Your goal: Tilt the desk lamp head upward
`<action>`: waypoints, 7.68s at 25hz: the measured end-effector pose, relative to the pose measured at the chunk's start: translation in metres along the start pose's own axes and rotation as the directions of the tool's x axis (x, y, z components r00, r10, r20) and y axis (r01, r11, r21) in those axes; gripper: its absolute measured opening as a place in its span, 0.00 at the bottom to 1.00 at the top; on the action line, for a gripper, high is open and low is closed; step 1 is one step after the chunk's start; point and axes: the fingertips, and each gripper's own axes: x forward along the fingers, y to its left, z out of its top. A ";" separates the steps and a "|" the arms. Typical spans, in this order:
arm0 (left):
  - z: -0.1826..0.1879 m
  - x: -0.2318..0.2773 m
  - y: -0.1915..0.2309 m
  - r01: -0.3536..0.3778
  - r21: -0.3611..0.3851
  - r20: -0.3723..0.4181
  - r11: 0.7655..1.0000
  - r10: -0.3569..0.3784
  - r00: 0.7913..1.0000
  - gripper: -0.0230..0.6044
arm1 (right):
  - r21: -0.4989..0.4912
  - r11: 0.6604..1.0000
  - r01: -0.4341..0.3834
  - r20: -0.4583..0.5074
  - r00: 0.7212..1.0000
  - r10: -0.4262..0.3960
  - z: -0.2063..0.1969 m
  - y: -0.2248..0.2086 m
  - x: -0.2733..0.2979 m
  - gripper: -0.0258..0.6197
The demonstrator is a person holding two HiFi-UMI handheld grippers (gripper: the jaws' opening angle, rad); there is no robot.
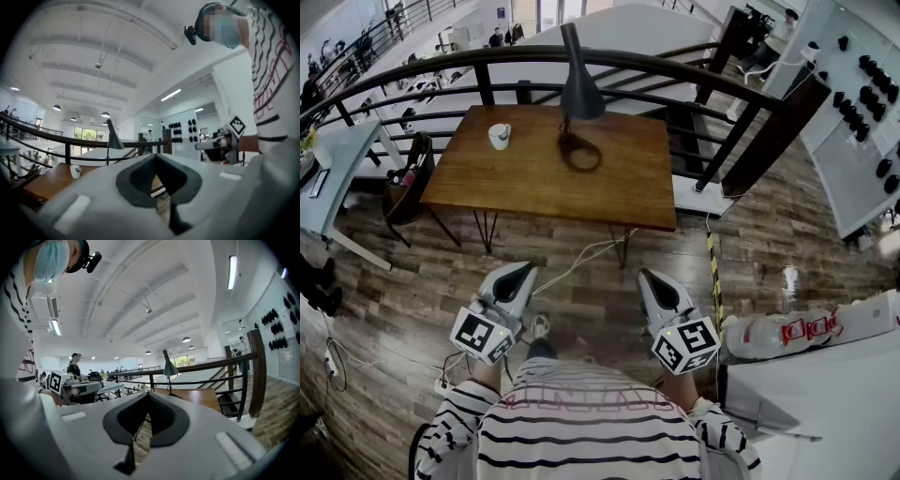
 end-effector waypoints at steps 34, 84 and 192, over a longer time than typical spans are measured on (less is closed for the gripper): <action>-0.017 0.046 0.145 0.026 -0.044 -0.010 0.999 -0.027 1.000 0.29 | 0.053 0.998 -0.031 0.043 0.999 0.028 0.024 -0.001 0.162 0.51; -0.026 0.233 0.335 0.151 -0.082 -0.049 0.985 -0.155 0.987 0.31 | 0.122 0.989 0.084 0.054 0.994 -0.091 0.073 -0.132 0.365 0.52; -0.127 0.565 0.537 0.365 -0.139 -0.158 0.921 -0.384 0.910 0.14 | 0.337 0.939 0.064 0.093 0.991 -0.101 0.098 -0.217 0.575 0.49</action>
